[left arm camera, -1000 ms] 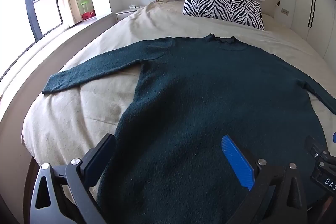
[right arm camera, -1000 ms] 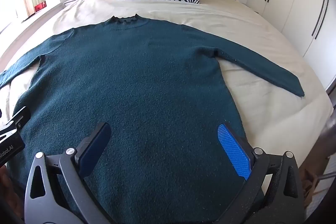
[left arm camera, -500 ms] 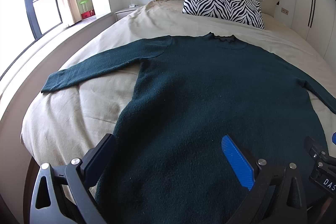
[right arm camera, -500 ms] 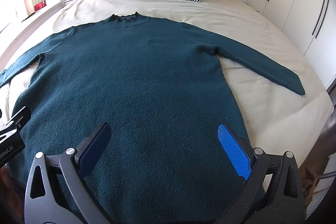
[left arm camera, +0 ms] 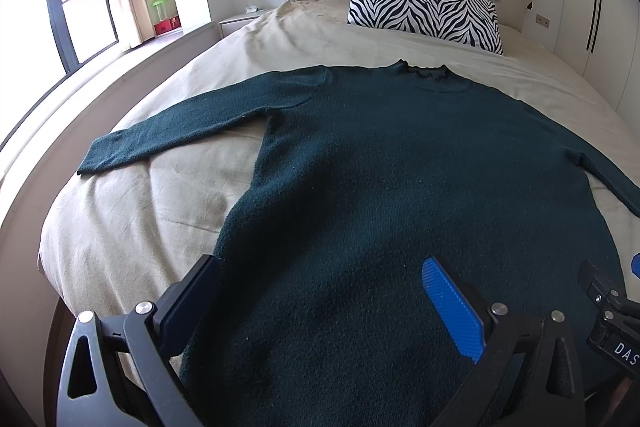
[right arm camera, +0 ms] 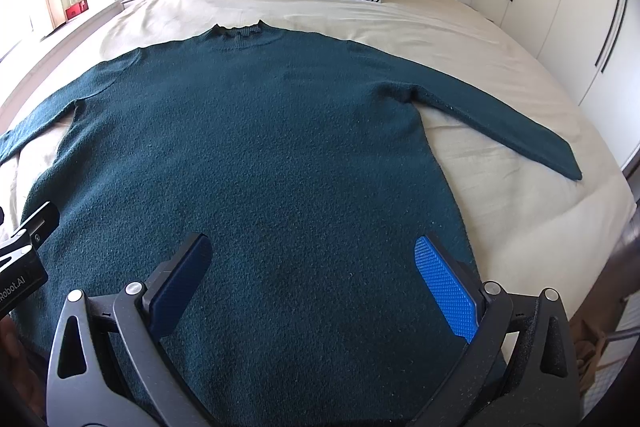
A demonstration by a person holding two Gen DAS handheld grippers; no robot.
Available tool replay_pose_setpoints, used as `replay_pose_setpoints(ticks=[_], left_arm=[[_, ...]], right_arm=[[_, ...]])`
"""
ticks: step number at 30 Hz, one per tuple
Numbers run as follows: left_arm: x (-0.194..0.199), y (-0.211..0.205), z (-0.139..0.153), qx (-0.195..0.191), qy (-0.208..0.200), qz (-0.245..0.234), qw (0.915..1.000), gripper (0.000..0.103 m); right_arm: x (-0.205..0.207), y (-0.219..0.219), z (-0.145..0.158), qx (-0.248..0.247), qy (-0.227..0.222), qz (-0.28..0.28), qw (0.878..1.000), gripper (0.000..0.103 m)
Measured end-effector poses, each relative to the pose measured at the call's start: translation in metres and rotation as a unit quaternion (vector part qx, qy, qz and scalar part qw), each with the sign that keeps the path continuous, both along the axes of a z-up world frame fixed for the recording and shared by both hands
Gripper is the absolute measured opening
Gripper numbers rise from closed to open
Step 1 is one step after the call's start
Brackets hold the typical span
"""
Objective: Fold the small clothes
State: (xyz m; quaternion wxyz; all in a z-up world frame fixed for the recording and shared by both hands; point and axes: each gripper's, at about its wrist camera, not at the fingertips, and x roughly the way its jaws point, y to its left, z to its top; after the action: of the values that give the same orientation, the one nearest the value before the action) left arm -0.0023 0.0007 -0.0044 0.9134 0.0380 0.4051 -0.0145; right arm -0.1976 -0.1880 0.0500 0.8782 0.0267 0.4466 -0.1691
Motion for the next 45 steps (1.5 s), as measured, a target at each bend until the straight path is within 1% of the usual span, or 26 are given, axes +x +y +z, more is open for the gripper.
replay_pose_setpoints(ticks=[13,45], left_arm=[[-0.002,-0.001,-0.011,-0.001,0.003,0.001,1.0000,0.103],[0.000,0.000,-0.009,-0.004,0.006,0.001,1.0000,0.103]], right_arm=[[0.000,0.000,-0.003,0.002,0.002,-0.001,1.000,0.103],[0.004,0.001,-0.007,0.005,0.011,-0.001,1.000,0.103]])
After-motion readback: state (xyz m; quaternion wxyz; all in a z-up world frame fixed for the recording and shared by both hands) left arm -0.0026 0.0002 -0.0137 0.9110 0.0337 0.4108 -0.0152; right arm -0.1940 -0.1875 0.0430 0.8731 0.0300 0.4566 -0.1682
